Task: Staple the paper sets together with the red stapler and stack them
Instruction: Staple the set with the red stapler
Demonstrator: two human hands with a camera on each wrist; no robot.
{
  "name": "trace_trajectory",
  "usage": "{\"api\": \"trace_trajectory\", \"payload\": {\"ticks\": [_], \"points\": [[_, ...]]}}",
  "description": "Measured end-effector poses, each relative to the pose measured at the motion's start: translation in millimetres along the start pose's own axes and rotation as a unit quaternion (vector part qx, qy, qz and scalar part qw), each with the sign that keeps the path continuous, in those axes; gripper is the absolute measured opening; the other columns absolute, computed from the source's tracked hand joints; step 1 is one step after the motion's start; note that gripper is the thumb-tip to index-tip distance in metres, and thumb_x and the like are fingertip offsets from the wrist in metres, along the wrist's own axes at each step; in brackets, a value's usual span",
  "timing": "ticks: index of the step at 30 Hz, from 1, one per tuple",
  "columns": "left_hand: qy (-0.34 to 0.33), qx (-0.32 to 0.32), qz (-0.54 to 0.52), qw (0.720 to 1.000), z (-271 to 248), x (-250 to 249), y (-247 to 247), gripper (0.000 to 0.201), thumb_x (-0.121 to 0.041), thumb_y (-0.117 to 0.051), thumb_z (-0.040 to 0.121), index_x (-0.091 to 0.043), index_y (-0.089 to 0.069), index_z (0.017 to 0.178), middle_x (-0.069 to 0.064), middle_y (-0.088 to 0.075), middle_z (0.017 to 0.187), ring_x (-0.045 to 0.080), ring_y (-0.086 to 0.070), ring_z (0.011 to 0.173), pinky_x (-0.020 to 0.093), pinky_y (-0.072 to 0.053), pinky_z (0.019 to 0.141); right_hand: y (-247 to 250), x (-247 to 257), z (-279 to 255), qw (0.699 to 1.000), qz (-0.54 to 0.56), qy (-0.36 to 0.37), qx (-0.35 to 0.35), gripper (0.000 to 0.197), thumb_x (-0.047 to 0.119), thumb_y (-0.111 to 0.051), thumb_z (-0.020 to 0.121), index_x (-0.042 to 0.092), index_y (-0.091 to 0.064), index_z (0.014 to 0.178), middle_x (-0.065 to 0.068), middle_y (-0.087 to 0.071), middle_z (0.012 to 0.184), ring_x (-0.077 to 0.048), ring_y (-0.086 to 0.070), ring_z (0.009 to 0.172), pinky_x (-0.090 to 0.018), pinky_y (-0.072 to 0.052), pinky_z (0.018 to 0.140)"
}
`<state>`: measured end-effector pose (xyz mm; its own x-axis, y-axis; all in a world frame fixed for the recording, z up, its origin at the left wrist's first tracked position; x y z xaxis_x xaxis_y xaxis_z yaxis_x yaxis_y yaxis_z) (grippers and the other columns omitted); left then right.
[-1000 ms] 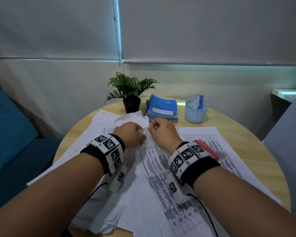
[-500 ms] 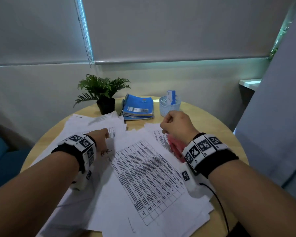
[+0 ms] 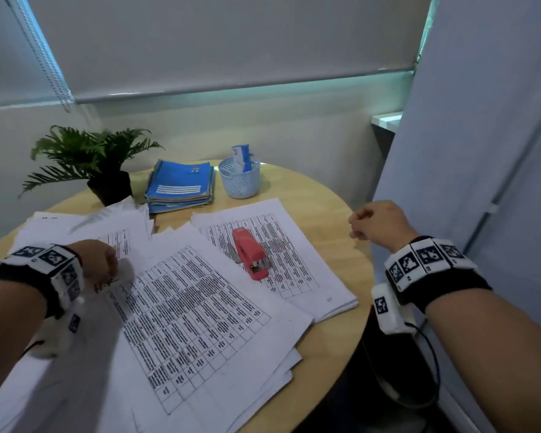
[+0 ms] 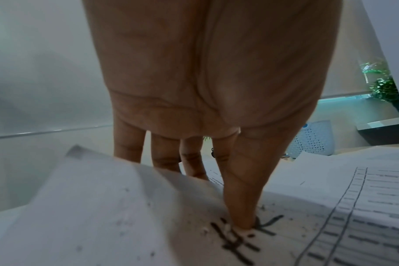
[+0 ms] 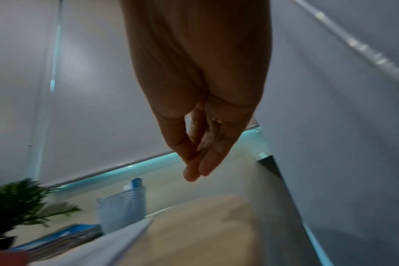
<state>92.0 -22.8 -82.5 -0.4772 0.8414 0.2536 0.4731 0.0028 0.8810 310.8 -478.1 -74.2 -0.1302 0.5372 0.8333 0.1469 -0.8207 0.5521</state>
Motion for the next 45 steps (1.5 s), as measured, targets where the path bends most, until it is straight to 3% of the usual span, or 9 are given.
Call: {"api": "trace_trajectory", "payload": {"ticks": [6, 13, 16, 19, 23, 29, 34, 40, 45], "points": [[0.009, 0.005, -0.002, 1.000, 11, 5, -4, 0.018, -0.010, -0.060, 0.085, -0.015, -0.066, 0.101, 0.002, -0.062, 0.104, 0.013, -0.052, 0.089, 0.022, -0.044, 0.081, 30, -64, 5, 0.991, -0.112, -0.069, -0.003, 0.023, 0.001, -0.061, 0.078, 0.008, -0.064, 0.056, -0.016, -0.072, 0.073, -0.029, -0.070, 0.079, -0.042, -0.055, 0.084], [0.010, -0.014, -0.022, 1.000, 20, 11, -7, 0.013, -0.008, -0.065, 0.079, -0.015, -0.067, 0.090, 0.002, -0.066, 0.098, 0.016, -0.056, 0.091, 0.024, -0.045, 0.084, 42, -102, 0, 0.982, -0.120, -0.148, -0.016, 0.024, 0.017, -0.067, 0.087, 0.007, -0.070, 0.108, -0.009, -0.068, 0.114, -0.022, -0.062, 0.106, -0.028, -0.050, 0.089], [0.016, -0.008, -0.008, 1.000, 19, 12, -5, 0.013, -0.011, -0.067, 0.077, -0.020, -0.067, 0.087, -0.002, -0.065, 0.094, 0.015, -0.058, 0.096, 0.024, -0.045, 0.087, 43, -104, 4, 0.979, -0.133, -0.152, -0.011, 0.022, 0.010, -0.061, 0.089, 0.002, -0.070, 0.107, -0.012, -0.071, 0.107, -0.022, -0.063, 0.083, -0.029, -0.053, 0.081], [0.015, -0.018, -0.029, 0.999, 18, 14, -4, 0.015, -0.008, -0.069, 0.074, -0.021, -0.066, 0.080, -0.001, -0.066, 0.091, 0.016, -0.058, 0.094, 0.025, -0.045, 0.086, 45, -100, 8, 0.977, -0.167, -0.136, -0.011, 0.024, 0.016, -0.067, 0.086, 0.008, -0.071, 0.109, -0.007, -0.068, 0.115, -0.022, -0.062, 0.106, -0.029, -0.050, 0.091], [0.016, -0.010, -0.041, 0.999, 12, 11, -3, 0.015, -0.007, -0.066, 0.077, -0.019, -0.067, 0.085, 0.000, -0.065, 0.096, 0.016, -0.056, 0.094, 0.025, -0.044, 0.086, 34, -70, 8, 0.982, -0.160, -0.096, 0.024, 0.017, 0.008, -0.060, 0.086, 0.000, -0.072, 0.095, -0.016, -0.072, 0.097, -0.029, -0.068, 0.088, -0.031, -0.053, 0.078], [-0.001, -0.014, -0.014, 1.000, -3, -1, -3, 0.012, -0.012, -0.054, 0.085, -0.023, -0.054, 0.089, 0.001, -0.060, 0.105, 0.016, -0.052, 0.092, 0.024, -0.045, 0.081, 3, 16, 1, 0.990, -0.113, -0.016, 0.078, 0.016, 0.009, -0.058, 0.087, 0.000, -0.071, 0.092, -0.014, -0.071, 0.088, -0.020, -0.065, 0.065, -0.040, -0.057, 0.082], [-0.007, 0.004, -0.055, 0.998, -17, -10, -2, 0.028, -0.013, -0.064, 0.078, -0.023, -0.046, 0.098, 0.005, -0.055, 0.102, 0.020, -0.053, 0.089, 0.024, -0.042, 0.068, -53, 80, -15, 0.966, -0.151, 0.028, 0.207, 0.016, 0.018, -0.063, 0.090, 0.005, -0.068, 0.097, -0.008, -0.068, 0.086, -0.018, -0.065, 0.067, -0.035, -0.056, 0.078], [-0.073, -0.018, -0.020, 0.997, -32, -20, -3, 0.058, -0.029, -0.062, 0.082, -0.035, -0.036, 0.134, 0.008, -0.043, 0.128, 0.023, -0.049, 0.116, 0.030, -0.044, 0.095, -128, 121, -33, 0.927, -0.233, 0.046, 0.290, 0.037, 0.031, -0.065, 0.088, 0.004, -0.062, 0.113, -0.012, -0.068, 0.107, -0.024, -0.070, 0.090, -0.041, -0.055, 0.088], [-0.105, -0.022, -0.020, 0.994, -44, -25, -2, 0.058, -0.029, -0.059, 0.086, -0.038, -0.037, 0.138, 0.007, -0.041, 0.134, 0.023, -0.048, 0.120, 0.034, -0.042, 0.102, -169, 125, -35, 0.877, -0.385, 0.062, 0.280, 0.038, 0.040, -0.069, 0.076, 0.012, -0.066, 0.101, -0.005, -0.070, 0.097, -0.022, -0.067, 0.089, -0.033, -0.054, 0.082]]}}
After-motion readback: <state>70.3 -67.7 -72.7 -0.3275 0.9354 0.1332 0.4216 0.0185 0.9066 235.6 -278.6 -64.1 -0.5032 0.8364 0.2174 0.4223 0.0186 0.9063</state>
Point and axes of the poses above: each hand's wrist, its own z-axis towards the middle knuckle, its own y-axis out of the back of the hand, x = y × z, the point moved 5 cm from there along z, towards the middle knuckle
